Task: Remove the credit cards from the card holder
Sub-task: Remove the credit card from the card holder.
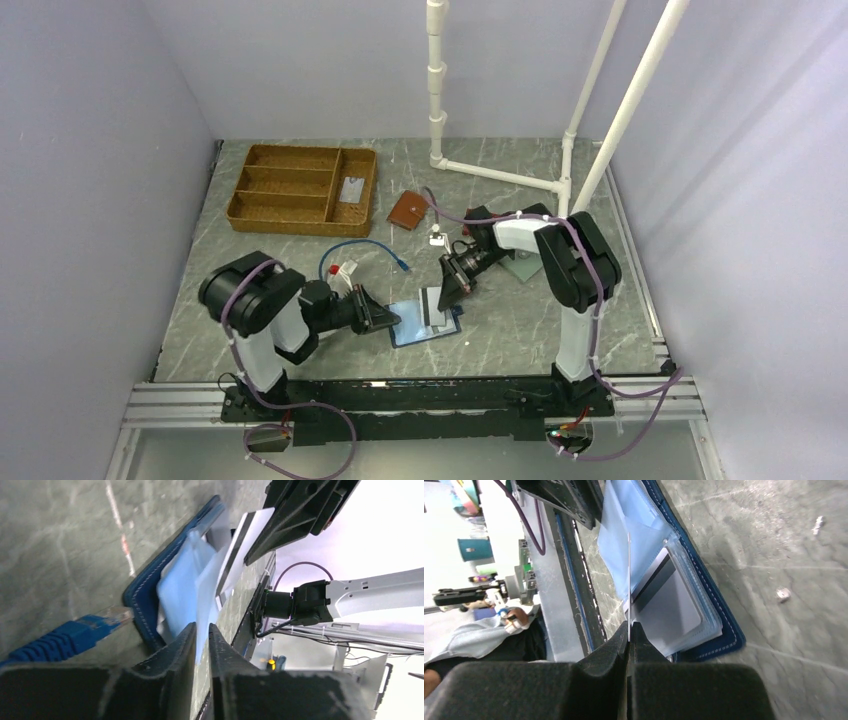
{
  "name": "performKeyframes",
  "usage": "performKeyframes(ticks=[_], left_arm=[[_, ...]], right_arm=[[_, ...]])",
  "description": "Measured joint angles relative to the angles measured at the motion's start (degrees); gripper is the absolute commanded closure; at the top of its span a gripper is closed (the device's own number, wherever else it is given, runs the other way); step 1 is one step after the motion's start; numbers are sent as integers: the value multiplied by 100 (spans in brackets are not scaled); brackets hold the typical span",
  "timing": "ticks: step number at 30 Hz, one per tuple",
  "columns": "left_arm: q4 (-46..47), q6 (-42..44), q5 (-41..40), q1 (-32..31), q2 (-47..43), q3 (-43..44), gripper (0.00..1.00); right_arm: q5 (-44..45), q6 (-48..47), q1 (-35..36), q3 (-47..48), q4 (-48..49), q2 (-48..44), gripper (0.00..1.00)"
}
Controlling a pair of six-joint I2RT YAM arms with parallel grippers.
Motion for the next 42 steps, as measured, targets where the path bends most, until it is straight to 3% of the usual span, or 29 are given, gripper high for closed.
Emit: performKeyframes(ticks=[5, 9, 11, 15, 20, 24, 31, 42], left_arm=[[-1119, 232, -181, 17, -1360, -2, 68], [-2763, 566, -433, 20, -2983, 55, 53], [-3875, 809, -634, 17, -3995, 168, 41], [-6262, 1255, -1235, 20, -6242, 605, 2], [-7571, 1202, -1659, 20, -7866, 774, 1], [-7689, 616, -1646, 20, -7783, 756, 1], [-6612, -1187, -1408, 13, -6255, 704, 5], [-6590, -2846, -1738, -568, -5184, 1427, 13]], right_arm=[[170, -234, -144, 7, -76, -481, 100], [195, -437, -153, 31, -157, -807, 100], [212, -564, -151, 59, -247, -944, 100], [350, -844, -120, 138, -385, -1268, 100], [787, -1182, 160, 120, -330, -2028, 100], [1362, -1633, 743, -72, 0, -2804, 100], [2776, -2608, 1528, -1123, 940, -3967, 100], [4389, -3016, 2286, -1847, 2085, -4378, 100]])
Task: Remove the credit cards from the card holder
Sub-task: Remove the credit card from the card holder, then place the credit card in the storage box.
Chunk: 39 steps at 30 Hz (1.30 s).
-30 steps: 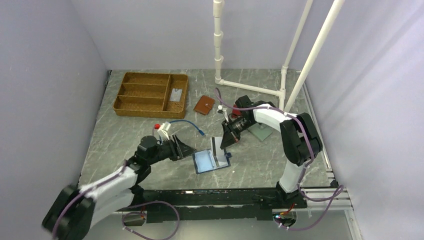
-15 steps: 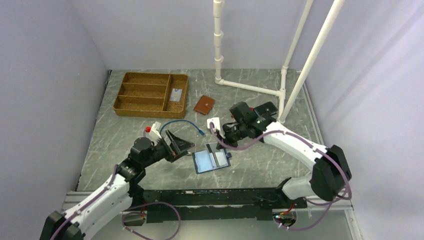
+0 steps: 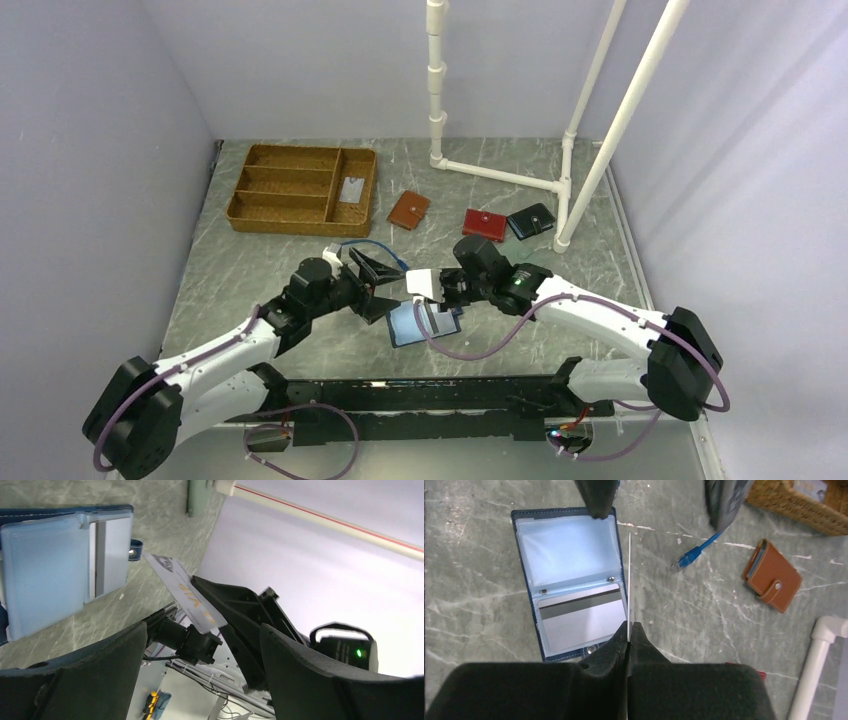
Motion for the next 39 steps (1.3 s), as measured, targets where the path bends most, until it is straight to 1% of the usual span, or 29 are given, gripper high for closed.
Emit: performKeyframes(ticks=[4, 8, 11, 12, 16, 17, 18, 21, 22, 25, 26, 28, 32, 33, 36, 39], left_arm=[[66, -264, -101, -90, 332, 4, 17], [199, -426, -151, -133, 592, 4, 27], [350, -511, -164, -146, 719, 4, 45], [415, -538, -173, -153, 750, 4, 49], [651, -592, -195, -155, 874, 4, 58], [691, -597, -197, -155, 920, 4, 62], [723, -597, -197, -155, 964, 4, 69], [800, -597, -203, -153, 1097, 2, 97], [837, -608, -210, -151, 1132, -11, 100], [1010, -656, -210, -149, 1207, -87, 100], [1062, -658, -214, -149, 1209, -118, 100], [1180, -660, -223, -149, 1209, -190, 100], [1513, -619, -295, -149, 1207, -343, 100], [1582, -579, -310, -149, 1191, -378, 100], [1628, -245, -326, -120, 1045, -461, 100], [1414, 267, -319, 13, 780, -470, 100]], right_arm=[[262, 15, 201, 0, 216, 0, 100], [470, 22, 393, 0, 332, 4, 100], [557, 35, 522, 0, 380, 22, 100], [568, 37, 557, 0, 391, 31, 100], [643, 63, 638, 0, 396, 63, 100], [671, 70, 643, 0, 409, 68, 100], [699, 76, 643, 0, 413, 68, 100], [772, 81, 656, 0, 426, 87, 100], [796, 81, 658, 0, 431, 96, 100], [868, 76, 686, 0, 433, 129, 95], [870, 74, 699, 0, 433, 144, 92], [868, 74, 715, 0, 433, 166, 82], [791, 111, 741, 2, 402, 208, 56], [728, 129, 741, 2, 363, 221, 52], [553, 170, 728, 79, 142, 286, 42], [179, 164, 605, 236, -188, 304, 37]])
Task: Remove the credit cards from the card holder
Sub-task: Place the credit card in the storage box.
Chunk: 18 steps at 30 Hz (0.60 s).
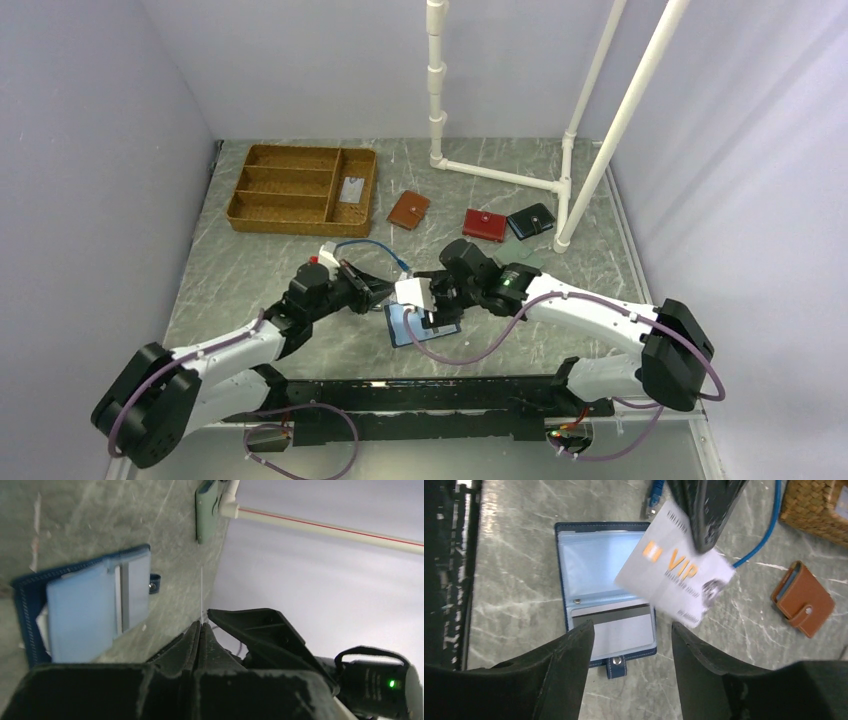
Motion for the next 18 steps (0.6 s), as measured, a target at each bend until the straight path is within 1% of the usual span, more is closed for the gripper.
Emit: performKeyframes(ticks=[2, 5, 10, 13, 18], left_arm=[[-188, 553, 22, 195, -269, -33, 100], [-483, 1517, 199, 509, -610, -70, 100], [-1095, 3047, 538, 920, -892, 2, 100], [-1539, 3897, 601, 1213, -951, 229, 100], [-1742, 4959, 732, 1790, -870, 684, 100]], right_arm=[[-334, -48, -162, 133, -264, 0, 35], [-813, -140, -444, 293, -640, -2, 34], [-1451, -273, -870, 455, -1108, -2, 33], [-1622, -308, -964, 466, -1255, -2, 33], [-1751, -323, -973, 466, -1388, -2, 33]])
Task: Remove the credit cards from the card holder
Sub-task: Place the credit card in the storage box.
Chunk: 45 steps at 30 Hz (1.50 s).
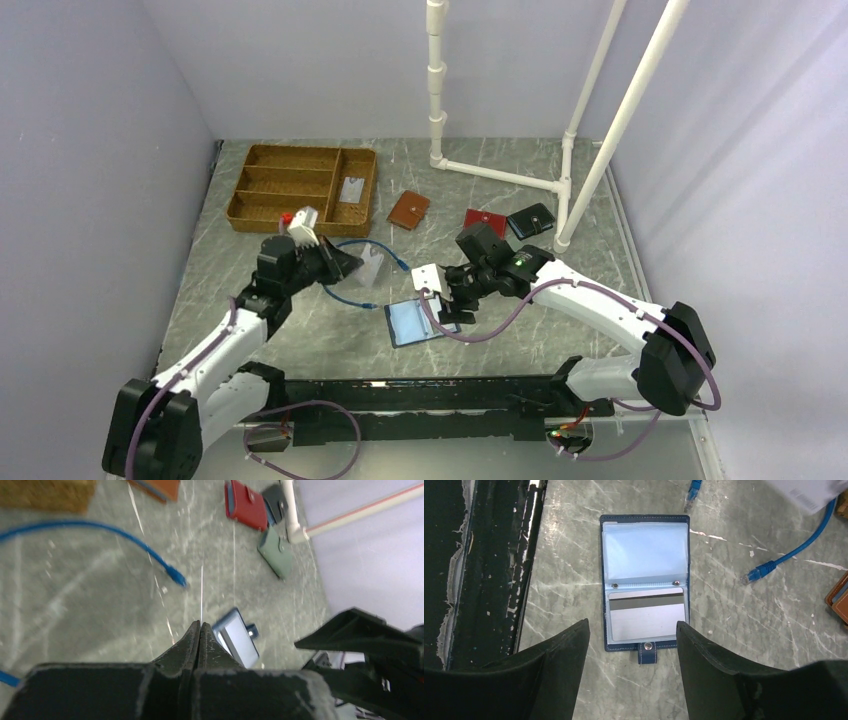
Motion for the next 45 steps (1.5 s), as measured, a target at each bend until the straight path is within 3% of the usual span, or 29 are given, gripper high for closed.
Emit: performKeyframes(ticks=[6, 12, 18, 29, 40, 45], left_arm=[[17, 713, 238, 754, 800, 890, 100], [396, 787, 605, 1578, 1867, 1506, 100], [614, 831, 866, 1943, 3126, 2459, 100], [446, 1128, 949, 1998, 4690, 3993, 100], [26, 1182, 793, 1801, 5692, 4846, 99], [-321, 1303, 531, 1537, 6013, 5237, 84]], right_arm=[[-22, 0, -2, 0, -17, 2, 33], [52, 33, -7, 0, -9, 103, 33], [114, 70, -11, 2, -7, 153, 32], [173, 85, -76, 2, -7, 153, 32], [175, 85, -120, 9, -7, 177, 32], [173, 85, -162, 11, -7, 177, 32]])
